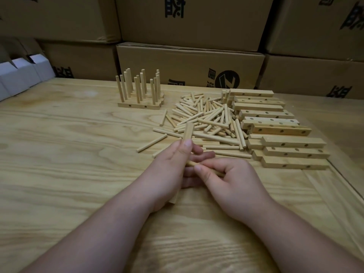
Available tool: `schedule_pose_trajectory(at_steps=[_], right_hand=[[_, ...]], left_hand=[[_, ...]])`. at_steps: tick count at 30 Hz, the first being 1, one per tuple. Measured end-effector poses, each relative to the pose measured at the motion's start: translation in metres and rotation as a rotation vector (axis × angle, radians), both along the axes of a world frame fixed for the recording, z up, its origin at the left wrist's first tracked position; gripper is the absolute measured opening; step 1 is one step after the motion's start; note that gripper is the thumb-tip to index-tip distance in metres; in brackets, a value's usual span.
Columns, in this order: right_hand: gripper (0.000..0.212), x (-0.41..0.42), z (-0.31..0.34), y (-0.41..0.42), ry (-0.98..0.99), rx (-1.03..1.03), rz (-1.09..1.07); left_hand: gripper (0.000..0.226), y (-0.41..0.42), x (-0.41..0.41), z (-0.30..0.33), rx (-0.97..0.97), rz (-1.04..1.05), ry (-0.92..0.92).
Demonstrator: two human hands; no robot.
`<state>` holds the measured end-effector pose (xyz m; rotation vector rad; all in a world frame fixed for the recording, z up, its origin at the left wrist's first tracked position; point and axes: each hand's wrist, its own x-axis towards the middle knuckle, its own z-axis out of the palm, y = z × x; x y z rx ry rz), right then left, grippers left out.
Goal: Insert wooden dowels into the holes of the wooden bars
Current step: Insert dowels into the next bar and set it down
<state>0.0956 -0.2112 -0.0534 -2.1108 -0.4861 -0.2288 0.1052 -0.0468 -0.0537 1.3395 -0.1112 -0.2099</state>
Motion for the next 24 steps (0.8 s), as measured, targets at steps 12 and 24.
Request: schedule_pose_trajectory(at_steps=[12, 24], right_hand=[[0.031, 0.0, 0.011, -0.004, 0.118, 0.195, 0.194], [0.012, 0.004, 0.007, 0.002, 0.142, 0.248, 0.19]], left_hand=[[0.041, -0.001, -0.009, 0.004, -0.027, 0.002, -0.016], [0.053, 0.004, -0.007, 0.004, -0.241, -0.08, 0.033]])
